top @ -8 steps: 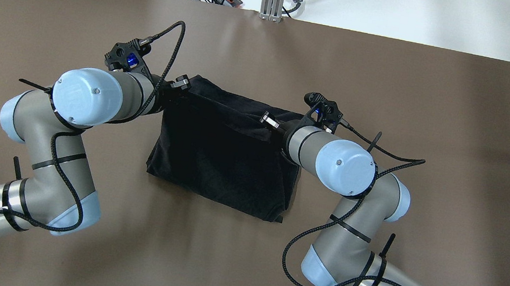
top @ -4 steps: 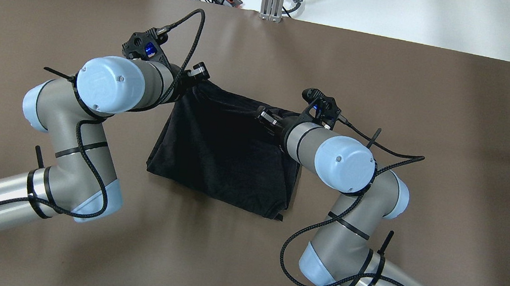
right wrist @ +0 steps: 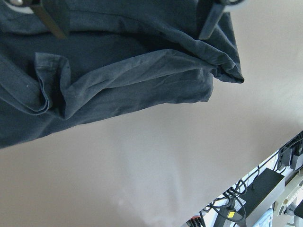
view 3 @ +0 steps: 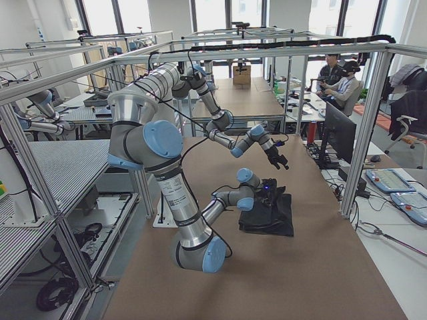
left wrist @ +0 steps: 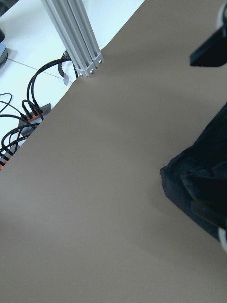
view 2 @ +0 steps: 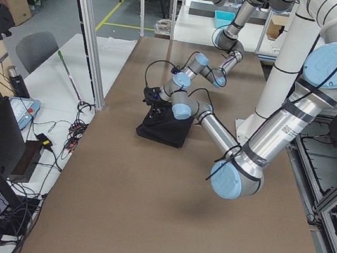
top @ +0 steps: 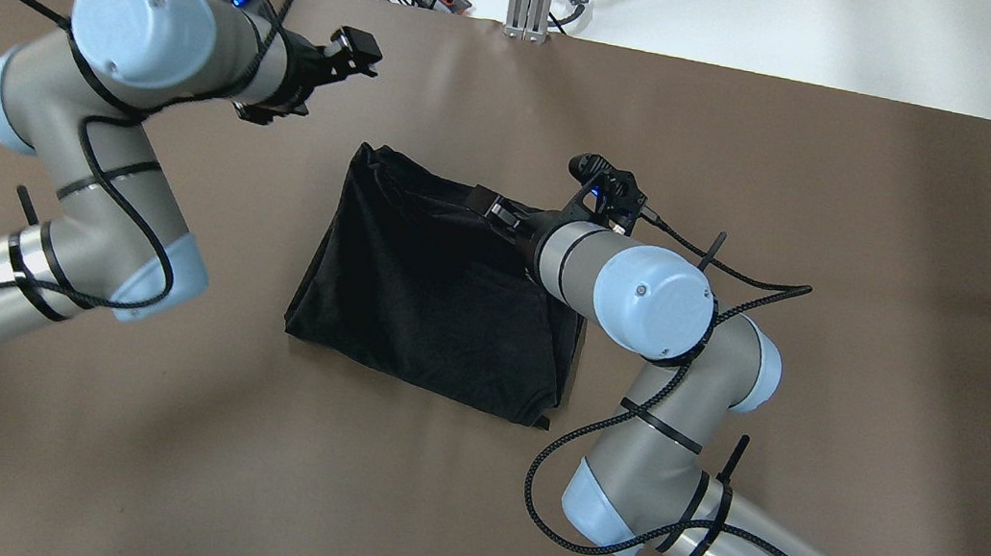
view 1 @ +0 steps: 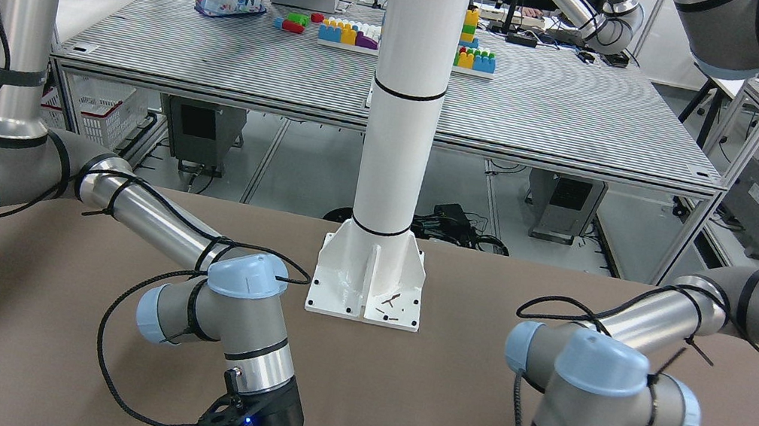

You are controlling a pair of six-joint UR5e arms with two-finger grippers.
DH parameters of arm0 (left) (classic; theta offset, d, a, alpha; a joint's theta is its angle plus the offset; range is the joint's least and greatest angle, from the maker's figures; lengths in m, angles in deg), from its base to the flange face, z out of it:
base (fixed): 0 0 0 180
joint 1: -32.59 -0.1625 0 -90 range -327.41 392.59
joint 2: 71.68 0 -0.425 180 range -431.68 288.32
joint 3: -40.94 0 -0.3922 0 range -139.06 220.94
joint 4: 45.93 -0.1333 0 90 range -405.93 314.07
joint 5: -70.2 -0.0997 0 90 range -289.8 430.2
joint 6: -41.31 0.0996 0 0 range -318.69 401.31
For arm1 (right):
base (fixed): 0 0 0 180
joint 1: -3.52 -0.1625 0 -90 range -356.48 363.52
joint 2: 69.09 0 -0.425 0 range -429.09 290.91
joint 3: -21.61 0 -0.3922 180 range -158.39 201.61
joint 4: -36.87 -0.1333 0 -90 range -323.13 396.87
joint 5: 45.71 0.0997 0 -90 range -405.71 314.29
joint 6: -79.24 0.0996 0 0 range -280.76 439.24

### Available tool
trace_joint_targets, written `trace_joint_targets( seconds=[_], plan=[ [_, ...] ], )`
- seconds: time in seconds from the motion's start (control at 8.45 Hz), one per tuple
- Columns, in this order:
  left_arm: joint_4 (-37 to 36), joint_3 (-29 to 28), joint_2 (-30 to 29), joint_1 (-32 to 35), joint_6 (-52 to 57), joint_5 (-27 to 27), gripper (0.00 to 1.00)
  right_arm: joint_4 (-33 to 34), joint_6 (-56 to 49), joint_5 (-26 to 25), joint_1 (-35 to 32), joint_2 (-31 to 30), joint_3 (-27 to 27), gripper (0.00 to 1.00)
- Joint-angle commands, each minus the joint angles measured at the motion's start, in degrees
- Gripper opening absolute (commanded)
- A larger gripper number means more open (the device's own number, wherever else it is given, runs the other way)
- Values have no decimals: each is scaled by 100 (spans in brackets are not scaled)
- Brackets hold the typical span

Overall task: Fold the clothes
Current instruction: 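Open the left gripper and raise it away while the right gripper holds the corner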

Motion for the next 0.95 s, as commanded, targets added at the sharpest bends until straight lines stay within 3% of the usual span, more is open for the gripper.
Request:
trace_joint_targets(
  seconds=[0.0,0.24,0.59,0.83],
  plan=[
    [-8,19,325,1047,992,1432,100,628,-826,25,64,185,-44,94],
    [-16,1,423,1278,1319,1558,100,1113,-1453,69,213,203,-96,94],
    [-8,-17,414,1341,1338,1558,100,1106,-1613,87,231,737,-1086,94],
    [-8,-25,414,1358,1338,1558,100,1097,-1805,131,223,862,-1431,94]
  ],
)
